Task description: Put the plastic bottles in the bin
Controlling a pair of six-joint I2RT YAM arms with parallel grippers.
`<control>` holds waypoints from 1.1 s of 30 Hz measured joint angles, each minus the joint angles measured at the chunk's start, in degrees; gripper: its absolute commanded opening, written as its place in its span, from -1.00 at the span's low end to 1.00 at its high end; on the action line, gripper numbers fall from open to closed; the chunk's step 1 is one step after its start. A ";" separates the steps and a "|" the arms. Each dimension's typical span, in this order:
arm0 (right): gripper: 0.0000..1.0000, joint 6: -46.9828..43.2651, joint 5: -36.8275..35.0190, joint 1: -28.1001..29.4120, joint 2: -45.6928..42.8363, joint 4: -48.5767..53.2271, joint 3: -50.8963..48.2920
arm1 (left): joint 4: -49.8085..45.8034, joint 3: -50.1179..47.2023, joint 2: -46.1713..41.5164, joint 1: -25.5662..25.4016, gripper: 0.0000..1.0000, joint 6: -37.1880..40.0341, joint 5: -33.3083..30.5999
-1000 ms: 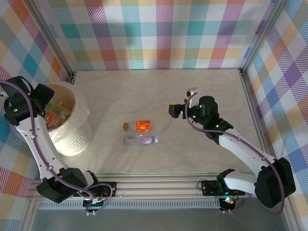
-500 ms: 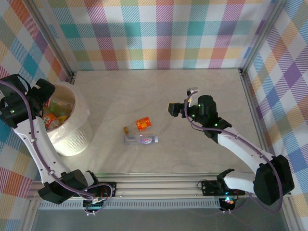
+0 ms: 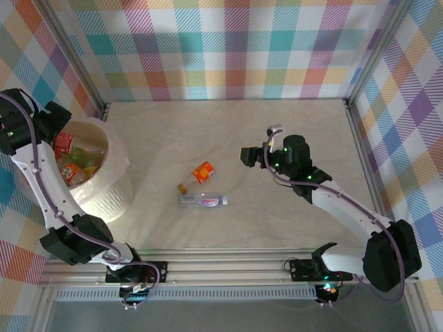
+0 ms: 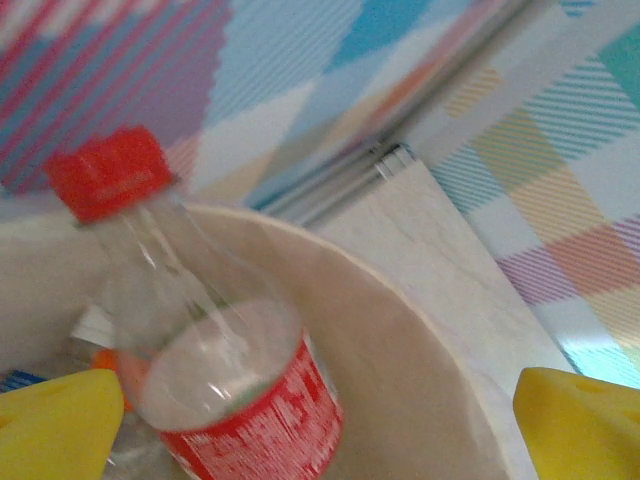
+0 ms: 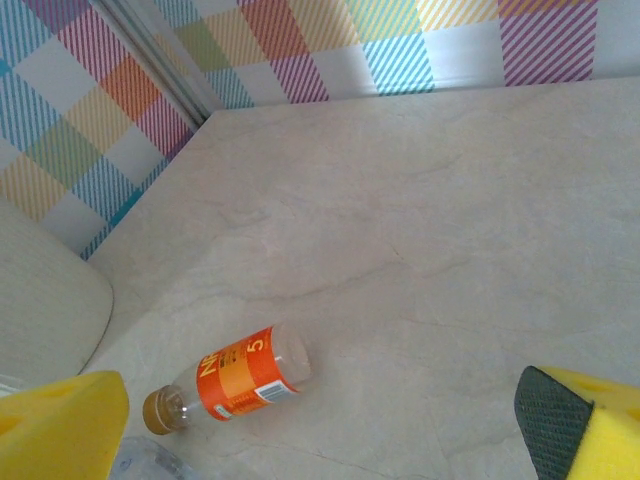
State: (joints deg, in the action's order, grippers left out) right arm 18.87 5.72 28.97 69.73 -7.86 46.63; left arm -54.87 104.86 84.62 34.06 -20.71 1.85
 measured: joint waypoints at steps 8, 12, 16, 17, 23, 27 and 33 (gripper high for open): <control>0.99 0.57 1.31 0.00 1.36 0.24 1.73 | 1.22 -1.42 2.80 -0.22 1.00 0.46 -1.81; 0.99 1.09 2.23 0.00 2.58 0.31 2.56 | 0.72 -6.49 0.83 -0.24 1.00 0.07 -3.48; 0.99 1.29 2.97 0.00 3.34 0.48 3.13 | 0.09 -10.45 -2.45 -0.24 0.72 -0.42 -5.11; 0.99 1.29 3.04 0.00 3.45 0.48 3.21 | 0.11 -11.37 -3.65 -0.24 0.58 -0.57 -5.38; 0.99 1.66 3.63 0.00 3.74 0.48 3.30 | -0.50 -14.82 -10.19 -0.35 0.24 0.11 -6.27; 0.99 1.90 3.85 0.00 3.74 0.48 3.32 | -0.50 -16.92 -11.41 -0.46 0.24 0.11 -6.21; 0.99 2.34 4.02 0.00 3.74 0.50 3.32 | -0.46 -21.14 -11.41 -0.44 0.21 -0.92 -5.73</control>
State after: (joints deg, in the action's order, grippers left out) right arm 21.21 9.74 28.97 73.47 -7.35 49.95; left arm -55.33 83.72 73.21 33.63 -21.63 -3.88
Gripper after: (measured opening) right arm 0.996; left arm 0.603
